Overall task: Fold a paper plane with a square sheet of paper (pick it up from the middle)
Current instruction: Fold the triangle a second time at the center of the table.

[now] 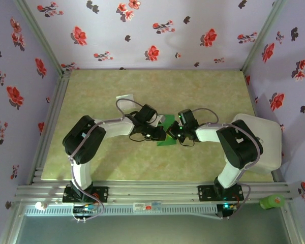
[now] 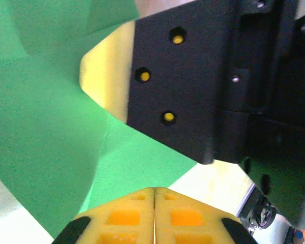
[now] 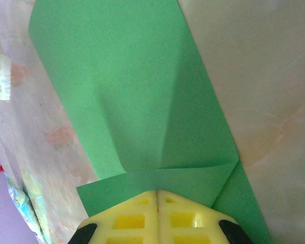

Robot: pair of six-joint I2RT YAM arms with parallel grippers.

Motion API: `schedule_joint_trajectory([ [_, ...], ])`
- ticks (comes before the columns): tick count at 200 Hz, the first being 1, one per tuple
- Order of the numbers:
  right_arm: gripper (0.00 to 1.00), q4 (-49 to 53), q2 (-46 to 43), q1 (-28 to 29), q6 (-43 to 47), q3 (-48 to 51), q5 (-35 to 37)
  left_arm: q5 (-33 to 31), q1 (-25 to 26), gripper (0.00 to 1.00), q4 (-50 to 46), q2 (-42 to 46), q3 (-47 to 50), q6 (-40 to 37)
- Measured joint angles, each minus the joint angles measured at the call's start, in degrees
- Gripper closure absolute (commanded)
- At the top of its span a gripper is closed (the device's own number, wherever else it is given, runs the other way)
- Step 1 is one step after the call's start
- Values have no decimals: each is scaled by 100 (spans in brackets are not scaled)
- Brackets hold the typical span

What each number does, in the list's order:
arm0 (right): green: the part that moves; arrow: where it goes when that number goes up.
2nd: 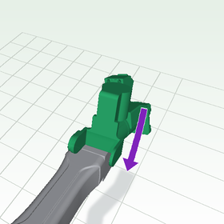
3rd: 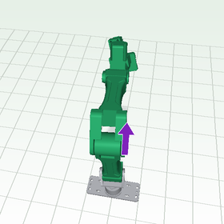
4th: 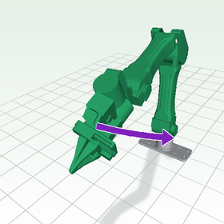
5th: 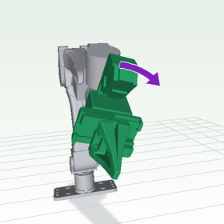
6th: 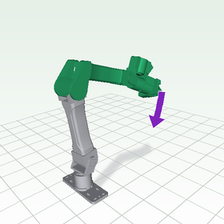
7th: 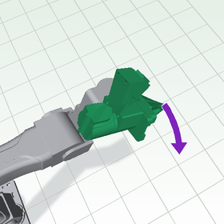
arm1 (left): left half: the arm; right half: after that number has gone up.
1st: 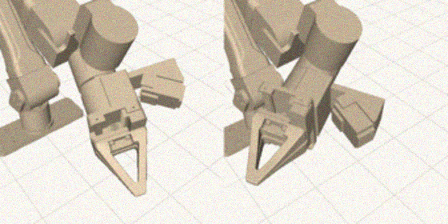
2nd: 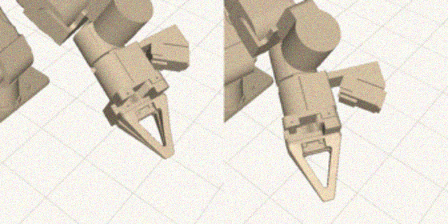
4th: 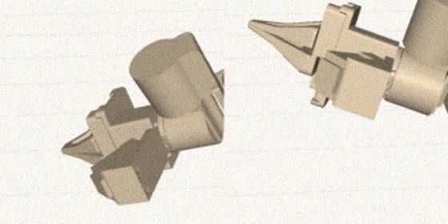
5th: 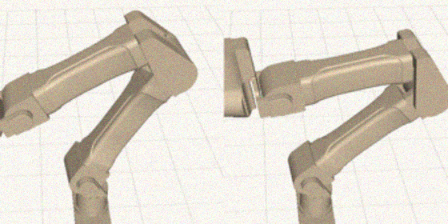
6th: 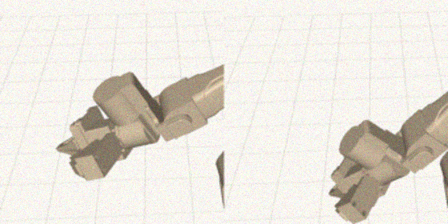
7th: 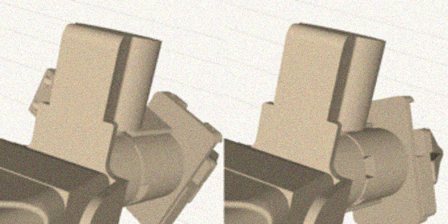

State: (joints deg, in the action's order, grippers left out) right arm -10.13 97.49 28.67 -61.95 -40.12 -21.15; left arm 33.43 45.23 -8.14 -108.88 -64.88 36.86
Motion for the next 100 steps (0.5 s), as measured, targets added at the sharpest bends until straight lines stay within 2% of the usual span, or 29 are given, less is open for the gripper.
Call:
schedule_joint_trajectory([
  [100,100,7,0,0,2,-2,0,-155,0,92,-101,-348,-140,-120],
])
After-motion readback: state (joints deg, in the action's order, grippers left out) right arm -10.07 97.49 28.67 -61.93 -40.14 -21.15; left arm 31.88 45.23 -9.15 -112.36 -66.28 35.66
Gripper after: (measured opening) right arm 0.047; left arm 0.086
